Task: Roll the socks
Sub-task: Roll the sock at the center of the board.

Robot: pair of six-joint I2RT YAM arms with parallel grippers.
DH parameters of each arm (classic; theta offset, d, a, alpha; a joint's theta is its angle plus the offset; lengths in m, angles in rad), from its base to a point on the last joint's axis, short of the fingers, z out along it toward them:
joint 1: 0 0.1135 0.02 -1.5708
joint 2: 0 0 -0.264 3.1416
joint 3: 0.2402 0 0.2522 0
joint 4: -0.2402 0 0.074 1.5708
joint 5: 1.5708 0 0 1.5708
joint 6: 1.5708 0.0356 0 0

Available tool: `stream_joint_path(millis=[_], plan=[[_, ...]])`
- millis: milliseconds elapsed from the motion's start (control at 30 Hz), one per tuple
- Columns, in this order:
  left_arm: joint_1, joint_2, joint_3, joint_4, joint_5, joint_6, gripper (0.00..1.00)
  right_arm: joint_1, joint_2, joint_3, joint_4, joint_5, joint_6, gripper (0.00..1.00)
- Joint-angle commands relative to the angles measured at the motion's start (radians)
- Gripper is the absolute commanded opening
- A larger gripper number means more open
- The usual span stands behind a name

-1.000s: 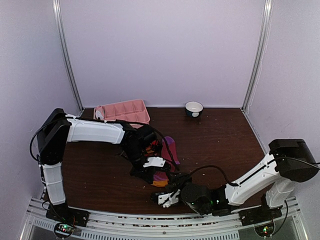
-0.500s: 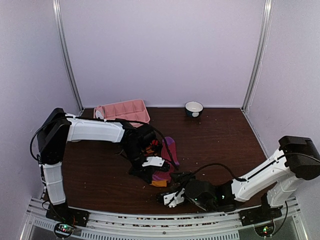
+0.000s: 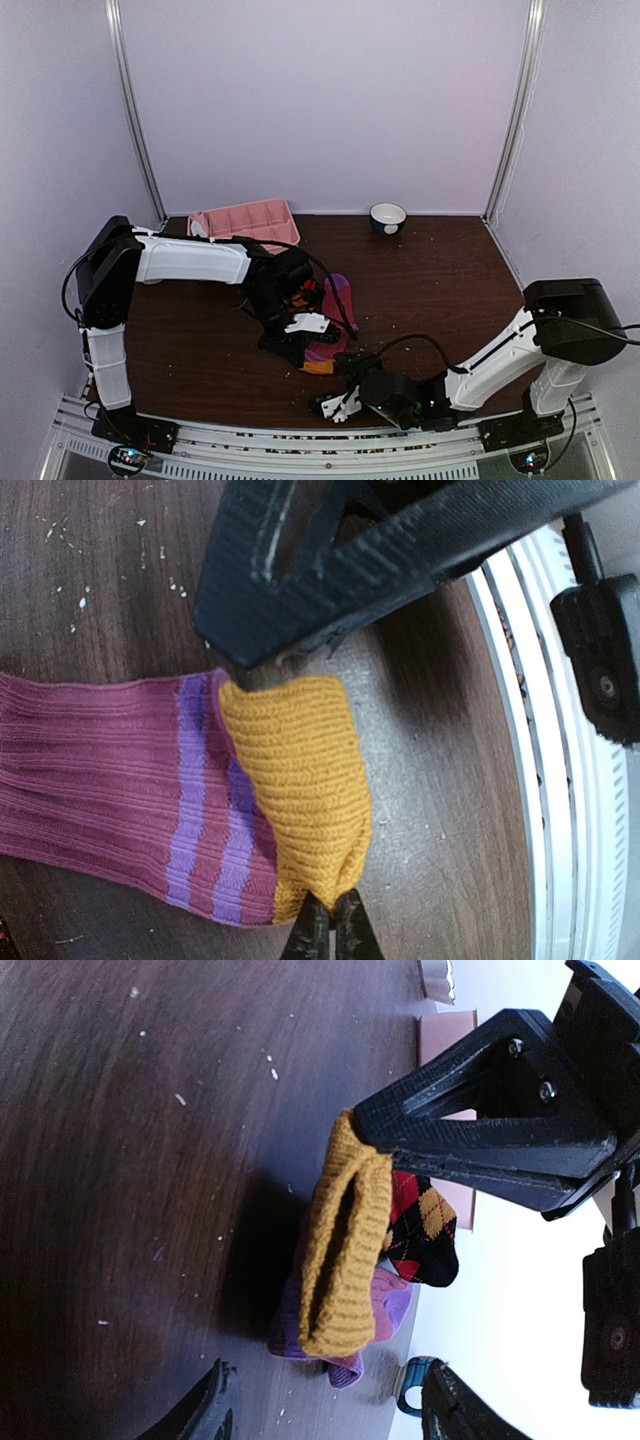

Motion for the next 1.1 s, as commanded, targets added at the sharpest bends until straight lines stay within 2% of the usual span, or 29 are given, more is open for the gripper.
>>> stream_joint_path(millis=[0,200,433,700,867,1000,1067], plan=[[0.008,0.015,0.026,-0.015,0.03,0.017,0.0,-0.004,0.051,0.027,0.166,0.076,-0.086,0.61],[0.01,0.013,0.024,-0.017,0.023,0.016,0.0,0.006,0.114,0.044,0.226,0.085,-0.143,0.56],[0.011,0.012,0.023,-0.016,0.018,0.014,0.0,0.015,0.141,0.059,0.282,0.115,-0.174,0.4],[0.011,0.013,0.032,-0.017,0.013,0.007,0.0,0.037,0.18,0.081,0.283,0.123,-0.16,0.3],[0.011,0.01,0.031,-0.016,0.009,0.003,0.0,0.046,0.191,0.094,0.268,0.124,-0.153,0.18],[0.011,0.009,0.03,-0.016,0.003,0.001,0.0,0.05,0.188,0.101,0.234,0.132,-0.122,0.01],[0.011,0.0,0.023,-0.008,-0.003,0.003,0.0,0.051,0.179,0.103,0.211,0.137,-0.096,0.0]])
